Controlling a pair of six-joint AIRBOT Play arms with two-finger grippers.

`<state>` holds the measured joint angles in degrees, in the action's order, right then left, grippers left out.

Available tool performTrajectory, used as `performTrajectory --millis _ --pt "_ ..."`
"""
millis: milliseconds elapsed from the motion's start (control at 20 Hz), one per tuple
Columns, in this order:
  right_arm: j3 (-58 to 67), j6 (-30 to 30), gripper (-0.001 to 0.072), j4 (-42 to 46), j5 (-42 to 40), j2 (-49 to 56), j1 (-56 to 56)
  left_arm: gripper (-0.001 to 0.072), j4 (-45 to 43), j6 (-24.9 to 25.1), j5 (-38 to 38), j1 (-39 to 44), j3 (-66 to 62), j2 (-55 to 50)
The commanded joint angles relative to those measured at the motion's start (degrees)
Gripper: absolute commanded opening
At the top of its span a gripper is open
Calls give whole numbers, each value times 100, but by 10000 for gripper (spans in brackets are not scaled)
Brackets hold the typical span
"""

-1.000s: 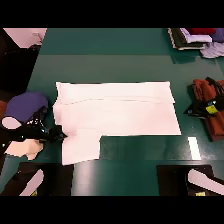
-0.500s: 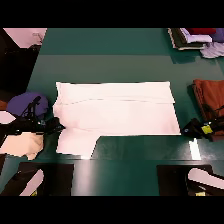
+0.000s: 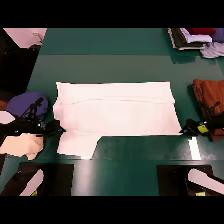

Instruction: Fold the shirts.

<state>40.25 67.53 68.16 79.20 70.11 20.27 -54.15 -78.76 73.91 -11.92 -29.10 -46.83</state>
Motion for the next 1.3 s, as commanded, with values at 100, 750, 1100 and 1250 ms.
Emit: performTrajectory --millis 100,750,1100,1250 --pt "0 404 16 1412 1113 -1432 -20 26 -599 -734 671 1130 122 649" --pt "1840 918 16 1392 599 -612 -1176 29 -1248 -929 -1416 1569 -1676 -280" --pt "3357 1143 17 807 638 1329 -1272 30 -1250 -931 -2439 1569 -2826 -2402" --pt "3932 1143 17 330 575 1904 -1272 30 -1237 -931 -2756 1569 -3182 -2813"
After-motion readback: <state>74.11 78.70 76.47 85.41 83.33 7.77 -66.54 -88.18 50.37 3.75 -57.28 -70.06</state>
